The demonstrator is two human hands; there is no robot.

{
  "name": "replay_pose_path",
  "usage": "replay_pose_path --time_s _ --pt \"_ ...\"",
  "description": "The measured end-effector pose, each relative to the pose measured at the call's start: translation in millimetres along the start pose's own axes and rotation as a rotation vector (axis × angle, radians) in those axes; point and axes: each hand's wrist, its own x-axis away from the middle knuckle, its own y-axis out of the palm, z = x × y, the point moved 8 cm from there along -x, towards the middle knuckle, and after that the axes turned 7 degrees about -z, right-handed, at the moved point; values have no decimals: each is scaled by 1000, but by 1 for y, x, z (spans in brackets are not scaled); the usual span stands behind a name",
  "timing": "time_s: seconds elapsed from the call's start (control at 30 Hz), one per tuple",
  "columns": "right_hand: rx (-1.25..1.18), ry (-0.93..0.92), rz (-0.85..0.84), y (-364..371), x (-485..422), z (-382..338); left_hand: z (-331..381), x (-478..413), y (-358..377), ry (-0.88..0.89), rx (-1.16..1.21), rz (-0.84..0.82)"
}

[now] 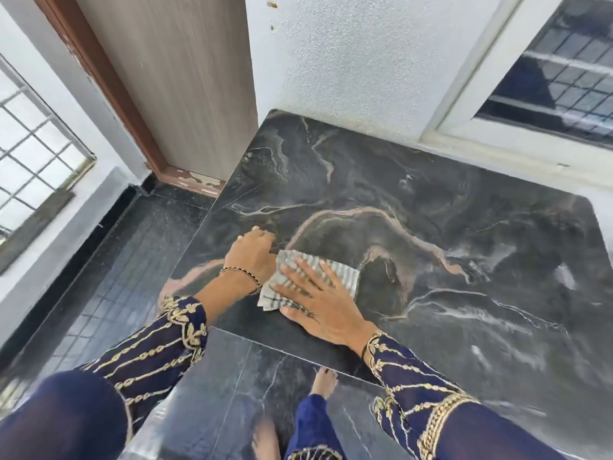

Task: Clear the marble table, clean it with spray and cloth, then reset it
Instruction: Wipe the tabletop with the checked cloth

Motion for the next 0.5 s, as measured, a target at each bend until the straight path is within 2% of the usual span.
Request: replay_pose_path --time_s 0.13,0.23,0.4,0.5 --pt "3 -50 -50 6 37 -39 11 39 8 36 -16 34" --pt "30 -84 -94 6 62 -50 27 55 17 86 -54 -20" --pt "44 -119 -158 4 89 -40 55 56 32 151 -94 -91" --pt "39 -148 -182 2 90 -27 66 48 35 176 -92 -66"
